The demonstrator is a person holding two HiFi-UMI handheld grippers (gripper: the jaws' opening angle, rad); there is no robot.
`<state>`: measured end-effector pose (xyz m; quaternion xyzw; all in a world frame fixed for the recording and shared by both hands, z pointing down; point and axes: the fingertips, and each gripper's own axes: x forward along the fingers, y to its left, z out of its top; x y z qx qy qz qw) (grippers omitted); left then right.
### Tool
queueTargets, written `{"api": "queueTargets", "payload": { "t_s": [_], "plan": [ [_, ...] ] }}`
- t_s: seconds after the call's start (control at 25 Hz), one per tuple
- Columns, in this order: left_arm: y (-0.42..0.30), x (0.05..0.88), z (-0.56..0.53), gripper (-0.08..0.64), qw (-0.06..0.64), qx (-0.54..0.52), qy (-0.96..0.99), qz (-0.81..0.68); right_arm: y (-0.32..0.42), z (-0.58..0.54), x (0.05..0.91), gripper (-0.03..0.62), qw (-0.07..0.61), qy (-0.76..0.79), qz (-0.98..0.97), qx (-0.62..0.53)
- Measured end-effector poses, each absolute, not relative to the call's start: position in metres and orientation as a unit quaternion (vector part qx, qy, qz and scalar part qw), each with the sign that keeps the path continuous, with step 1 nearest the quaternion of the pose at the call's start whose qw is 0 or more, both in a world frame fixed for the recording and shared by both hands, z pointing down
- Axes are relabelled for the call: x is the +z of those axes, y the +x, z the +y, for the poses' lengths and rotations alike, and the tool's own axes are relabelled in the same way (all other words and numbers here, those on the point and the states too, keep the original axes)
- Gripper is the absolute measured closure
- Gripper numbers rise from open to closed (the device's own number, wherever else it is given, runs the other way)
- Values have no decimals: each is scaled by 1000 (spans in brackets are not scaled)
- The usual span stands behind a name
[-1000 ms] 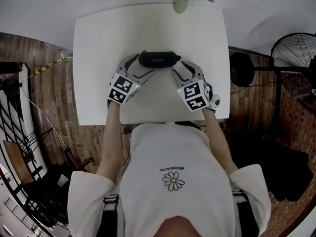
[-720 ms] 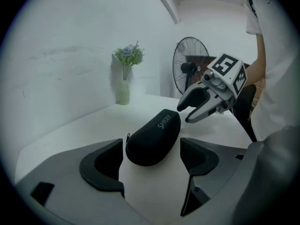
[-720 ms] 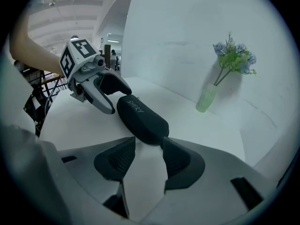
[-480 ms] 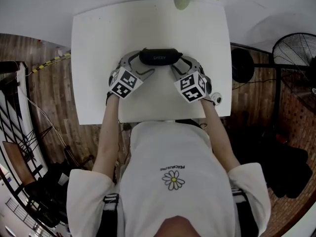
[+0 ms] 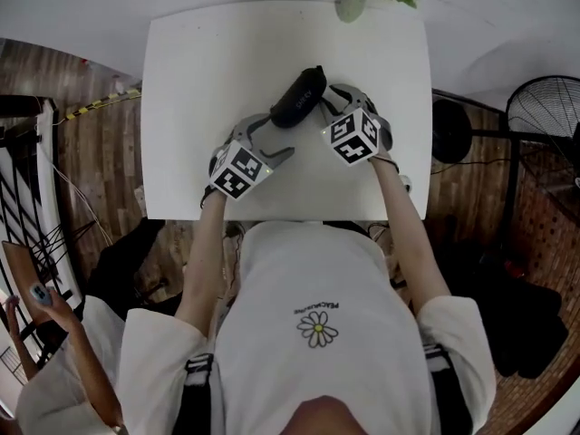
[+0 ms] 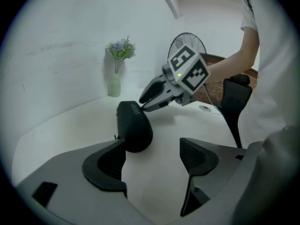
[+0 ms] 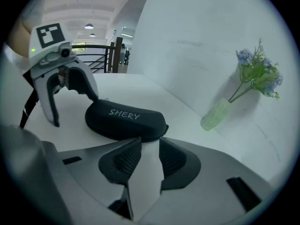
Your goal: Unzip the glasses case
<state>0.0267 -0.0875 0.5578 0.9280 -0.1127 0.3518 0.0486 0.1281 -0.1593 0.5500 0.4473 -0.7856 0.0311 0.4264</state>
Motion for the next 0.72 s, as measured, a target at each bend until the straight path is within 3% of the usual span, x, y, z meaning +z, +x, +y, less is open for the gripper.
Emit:
{"api": "queueTargets", "payload": {
  "t_s": [0.08,0.32,0.56,0.72],
  "plan": [
    [32,555,-74,193,53,347,931,-97,118,-169,549,517,426,442,-789,23],
    [73,555,-39,195,51,336,939,-48,81,-174,531,531,384,419,-823,16],
    [108,551,-31,195,52,315,947,-33,76,-172,534,531,396,410,-822,22],
    [104,538,-30,195,12,319,947,-16,83,-168,521,504,376,430,-820,34]
  ]
}}
